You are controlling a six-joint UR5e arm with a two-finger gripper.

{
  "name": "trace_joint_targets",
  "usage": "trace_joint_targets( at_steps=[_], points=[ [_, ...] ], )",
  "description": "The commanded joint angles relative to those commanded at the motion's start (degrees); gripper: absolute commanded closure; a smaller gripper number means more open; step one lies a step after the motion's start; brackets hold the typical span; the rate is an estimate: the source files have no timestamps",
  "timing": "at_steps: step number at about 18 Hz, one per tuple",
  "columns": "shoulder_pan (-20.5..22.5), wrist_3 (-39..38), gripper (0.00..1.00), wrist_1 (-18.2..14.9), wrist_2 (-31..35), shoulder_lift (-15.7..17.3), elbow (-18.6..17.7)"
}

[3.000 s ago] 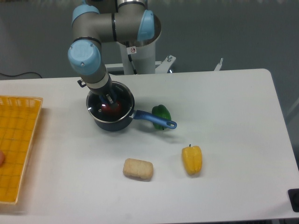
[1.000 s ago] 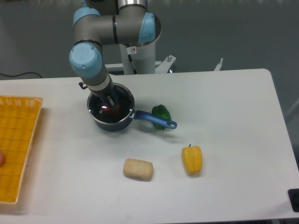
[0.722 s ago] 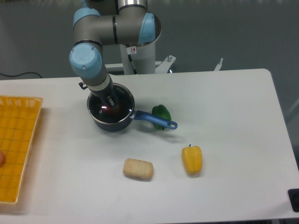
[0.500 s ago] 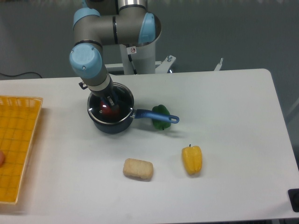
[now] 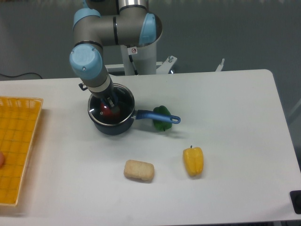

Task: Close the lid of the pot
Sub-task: 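Lower the glass lid onto the saucepan rim and settle it, then open the gripper and raise it away from the lid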

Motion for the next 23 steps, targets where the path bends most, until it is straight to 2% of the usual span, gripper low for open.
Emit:
trace_joint_targets(
  at_steps=[5, 8, 9, 11, 13, 16, 21, 23],
  points=[
    [1.4, -0.2, 0.0, -1.2, -1.6, 0.3, 2.2],
    [3.4, 0.2, 0.0, -6.1, -2.3, 0.4, 7.3],
    [5.3, 0.5, 0.0, -7.1, -2.4, 0.5, 9.9],
    [7.5, 2.1, 0.0, -7.1, -2.3, 0.8, 12.6],
    [11.1, 7.4, 0.0, -7.2, -2.5, 0.9, 14.6],
    [16.8, 17.1, 0.0, -7.1, -2.0, 1.1, 15.6],
    [28.5, 33.1, 0.0, -7.0, -1.8, 2.6, 15.1],
    [31.4, 37.6, 0.0, -6.9, -1.8, 2.6, 15.1]
  ],
)
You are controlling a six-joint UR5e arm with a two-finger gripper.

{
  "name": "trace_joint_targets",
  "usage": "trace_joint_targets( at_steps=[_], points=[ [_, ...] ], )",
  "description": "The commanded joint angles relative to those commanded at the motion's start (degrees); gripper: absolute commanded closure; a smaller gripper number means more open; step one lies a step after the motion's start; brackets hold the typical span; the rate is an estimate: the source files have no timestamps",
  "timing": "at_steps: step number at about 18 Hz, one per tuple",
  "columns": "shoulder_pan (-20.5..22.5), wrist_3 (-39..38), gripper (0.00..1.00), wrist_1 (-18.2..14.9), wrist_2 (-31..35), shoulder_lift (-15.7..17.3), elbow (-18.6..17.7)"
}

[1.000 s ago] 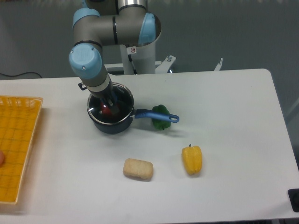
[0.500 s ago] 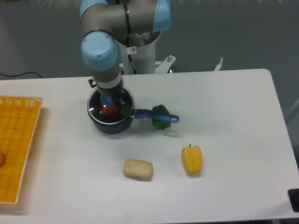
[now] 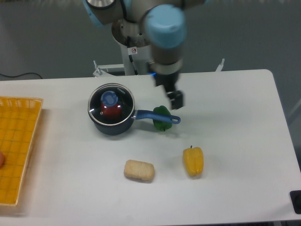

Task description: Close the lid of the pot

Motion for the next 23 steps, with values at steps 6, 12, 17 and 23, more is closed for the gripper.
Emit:
trace_joint_targets(
  at_steps=[6, 12, 17, 23],
  points=[
    [8.3, 11.7, 0.0, 0.4, 0.0, -0.1, 0.3],
    [15.1, 21.9, 0.0, 0.1, -1.1, -0.2, 0.7],
    [18.1, 28.0, 0.0, -1.8, -1.1, 0.4, 0.6],
    [19.8, 31.2, 0.0, -2.5, -0.8, 1.0, -0.2]
  ],
)
